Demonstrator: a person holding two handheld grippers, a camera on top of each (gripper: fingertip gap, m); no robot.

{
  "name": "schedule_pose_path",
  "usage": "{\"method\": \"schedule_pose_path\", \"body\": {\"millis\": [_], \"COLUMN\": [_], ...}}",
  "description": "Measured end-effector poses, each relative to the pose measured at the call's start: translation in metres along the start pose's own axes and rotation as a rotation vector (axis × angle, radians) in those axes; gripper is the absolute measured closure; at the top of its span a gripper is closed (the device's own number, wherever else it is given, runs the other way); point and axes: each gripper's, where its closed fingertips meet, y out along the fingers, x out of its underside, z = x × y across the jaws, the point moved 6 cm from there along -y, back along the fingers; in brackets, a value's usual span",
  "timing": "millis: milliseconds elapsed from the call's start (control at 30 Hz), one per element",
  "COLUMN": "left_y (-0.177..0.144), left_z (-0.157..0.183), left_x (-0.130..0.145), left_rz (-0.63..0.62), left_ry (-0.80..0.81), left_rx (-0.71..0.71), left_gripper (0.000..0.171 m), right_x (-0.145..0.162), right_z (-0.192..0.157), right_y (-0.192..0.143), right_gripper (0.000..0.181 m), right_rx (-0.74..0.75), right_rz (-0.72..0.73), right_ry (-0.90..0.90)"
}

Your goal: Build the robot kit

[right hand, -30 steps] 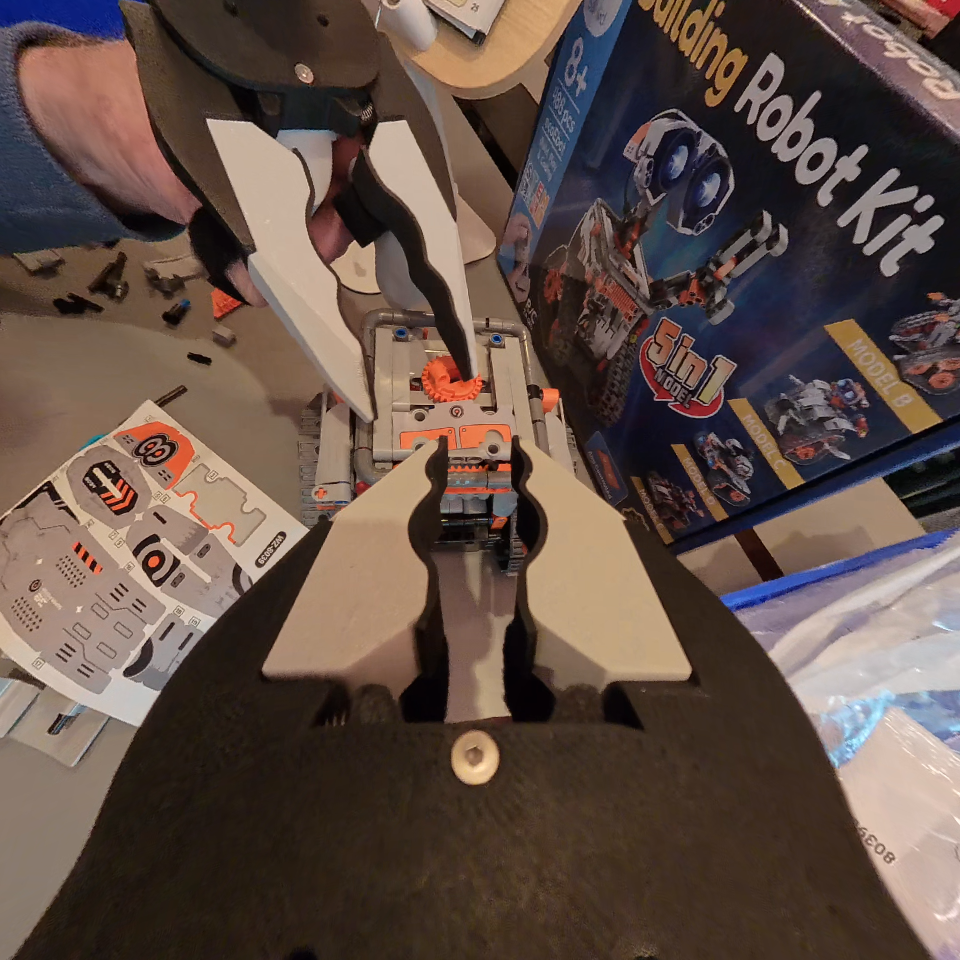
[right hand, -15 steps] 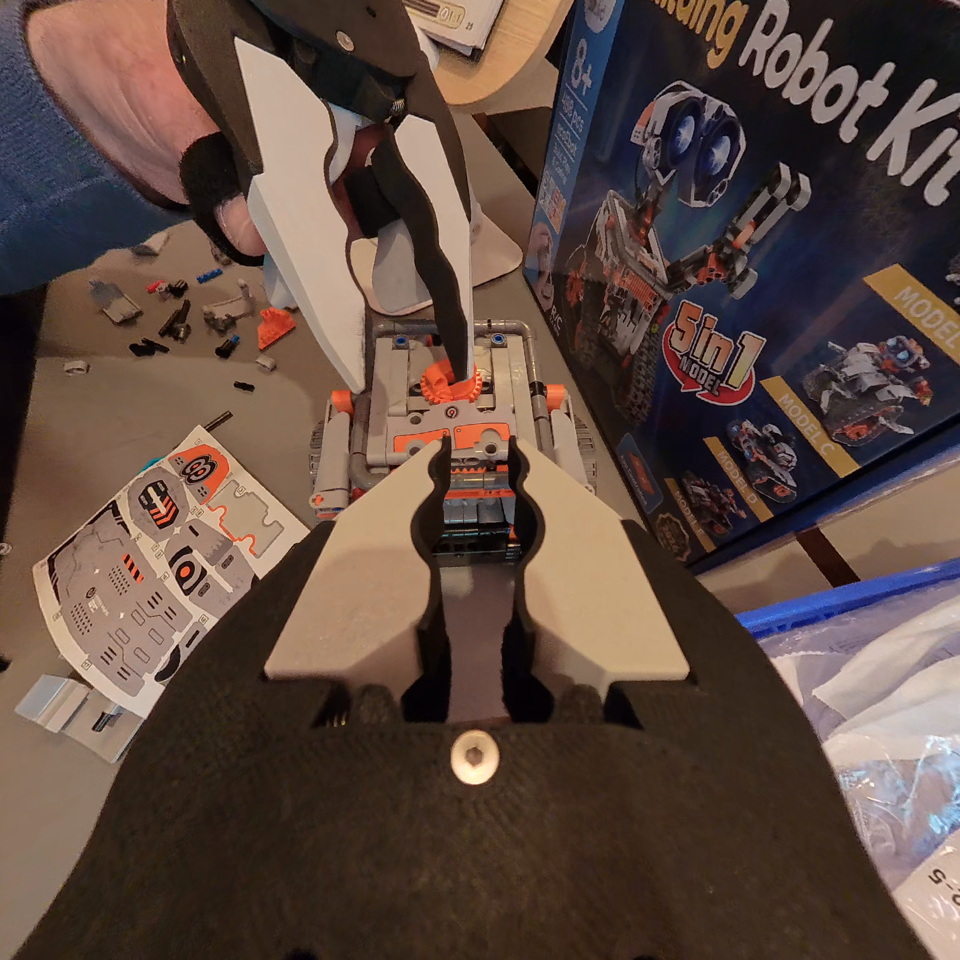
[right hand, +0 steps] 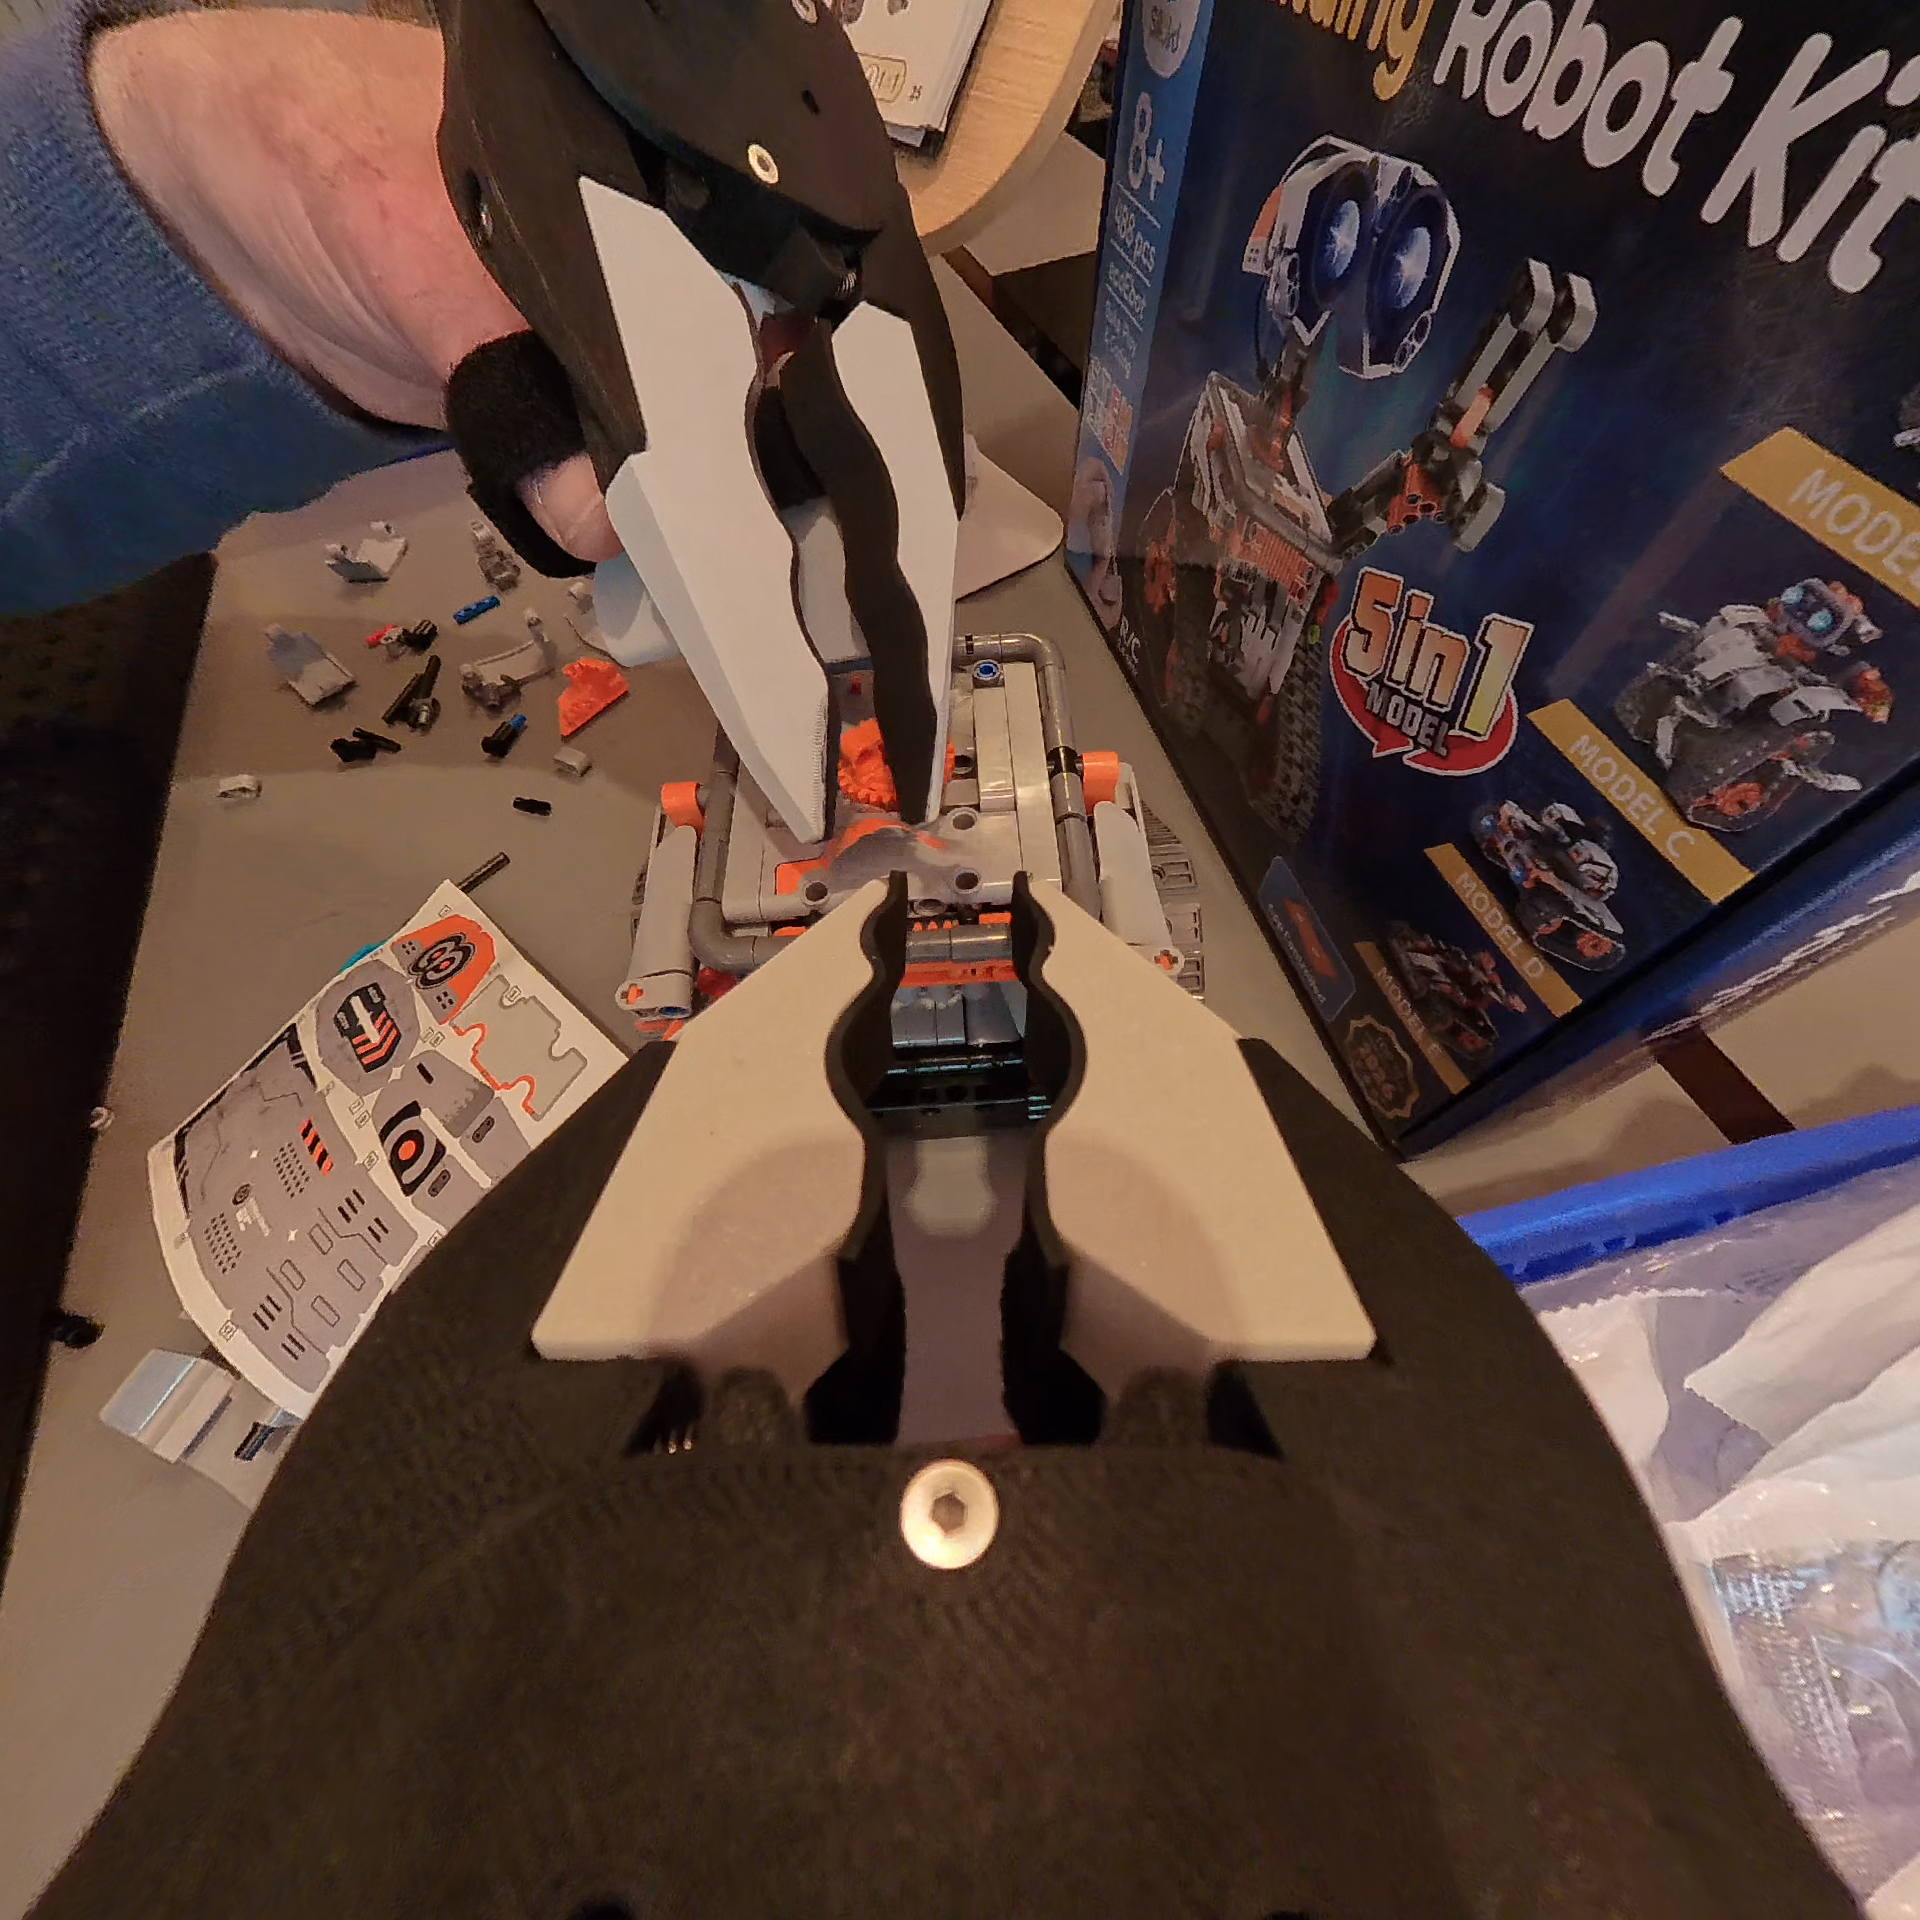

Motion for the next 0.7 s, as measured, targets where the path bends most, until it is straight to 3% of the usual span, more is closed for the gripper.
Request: {"method": "schedule_pose_path", "body": {"millis": [567,700], "left_y": [-0.008,-0.008], "left_z": [0.000,0.001], "left_x": [0.003,0.003], "left_rz": [0.131,0.141], "left_ry": [-0.016,-0.002], "left_rx": [0.043,0.068], "left_gripper": [0.153,0.153], "right_x": [-0.004,-0.005], "right_z": [-0.018,-0.019], "right_y": [0.010,0.015], "right_gripper": [0.162,0.174], "right_rx": [-0.217,-0.188], "right_rz": [0.057,0.051], "right_ry": [0.095,0.082]}}
